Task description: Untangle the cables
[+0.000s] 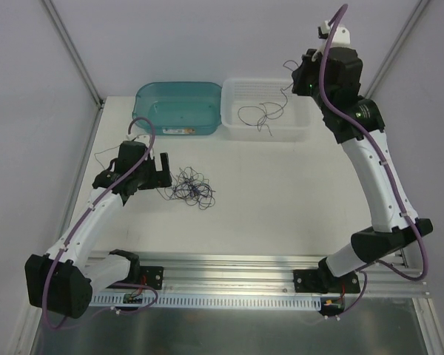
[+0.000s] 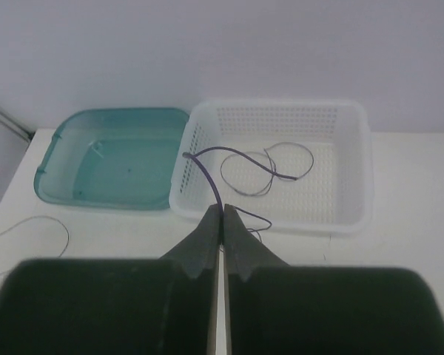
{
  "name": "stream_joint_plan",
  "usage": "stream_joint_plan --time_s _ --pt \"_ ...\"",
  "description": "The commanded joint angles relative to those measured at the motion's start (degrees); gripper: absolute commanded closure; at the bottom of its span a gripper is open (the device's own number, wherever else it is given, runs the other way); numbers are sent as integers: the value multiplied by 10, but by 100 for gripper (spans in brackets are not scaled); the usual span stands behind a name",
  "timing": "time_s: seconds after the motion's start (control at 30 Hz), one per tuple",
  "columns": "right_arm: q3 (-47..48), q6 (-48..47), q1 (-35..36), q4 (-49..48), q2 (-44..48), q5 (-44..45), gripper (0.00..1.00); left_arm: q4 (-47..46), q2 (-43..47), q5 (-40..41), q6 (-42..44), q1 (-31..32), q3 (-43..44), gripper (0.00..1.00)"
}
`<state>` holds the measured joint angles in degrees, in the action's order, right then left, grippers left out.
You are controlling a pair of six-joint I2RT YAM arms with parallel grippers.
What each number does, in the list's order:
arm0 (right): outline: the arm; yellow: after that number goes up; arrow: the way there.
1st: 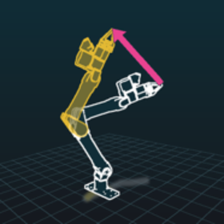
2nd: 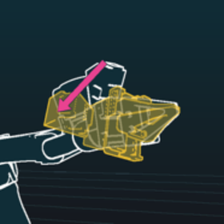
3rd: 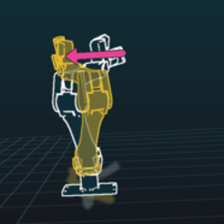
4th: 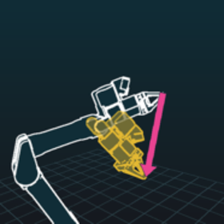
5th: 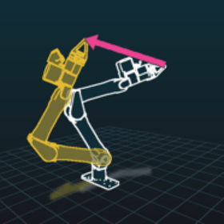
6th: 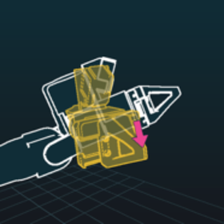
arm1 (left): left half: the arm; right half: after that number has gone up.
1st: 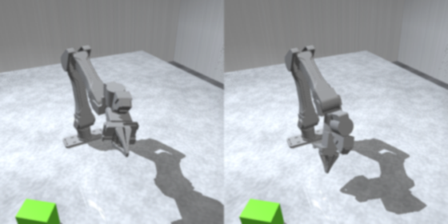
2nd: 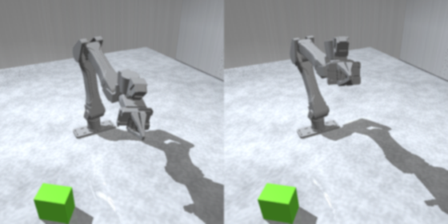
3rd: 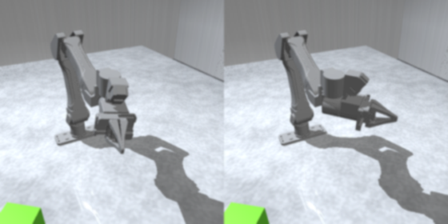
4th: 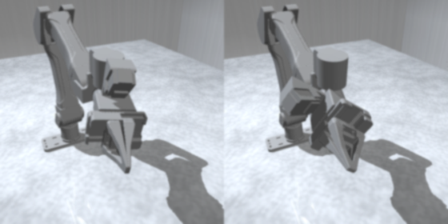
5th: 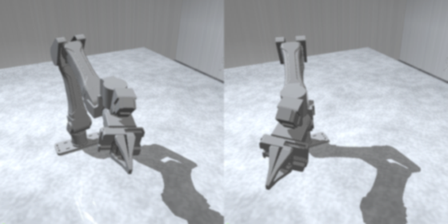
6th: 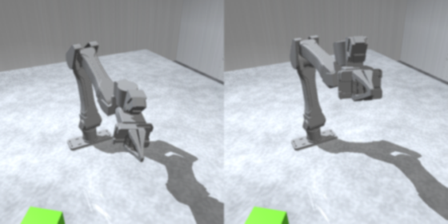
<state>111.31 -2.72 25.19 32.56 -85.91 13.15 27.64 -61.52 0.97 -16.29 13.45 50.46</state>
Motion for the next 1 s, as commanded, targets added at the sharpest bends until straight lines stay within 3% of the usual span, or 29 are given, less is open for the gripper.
stream_joint_plan --time_s 0.0,0.13,0.23,0.43,0.47,0.5,0.6,0.77,0.97 --pt "63 -15 -29 -122 -30 -30 99 13 10 47 35 -1 -7 1" --pt "90 2 -68 -206 -111 -46 99 14 8 57 40 -2 -10 1" --pt "141 13 -90 -217 -176 -62 99 13 8 54 41 -2 -12 1" --pt "136 43 -112 -232 -307 -85 93 13 -3 50 44 -2 -10 1" --pt "125 44 -113 -232 -319 -83 89 13 -3 50 44 -1 -10 1" --pt "118 43 -114 -232 -339 -82 76 13 -5 50 44 -2 -9 1" --pt "99 35 -117 -218 -362 -81 53 13 -7 48 45 -2 -9 1" --pt "52 31 -117 -215 -331 -109 26 13 -6 36 45 -1 -9 1" --pt "-11 7 -86 -158 -247 -171 19 13 -2 2 43 -2 -7 1"
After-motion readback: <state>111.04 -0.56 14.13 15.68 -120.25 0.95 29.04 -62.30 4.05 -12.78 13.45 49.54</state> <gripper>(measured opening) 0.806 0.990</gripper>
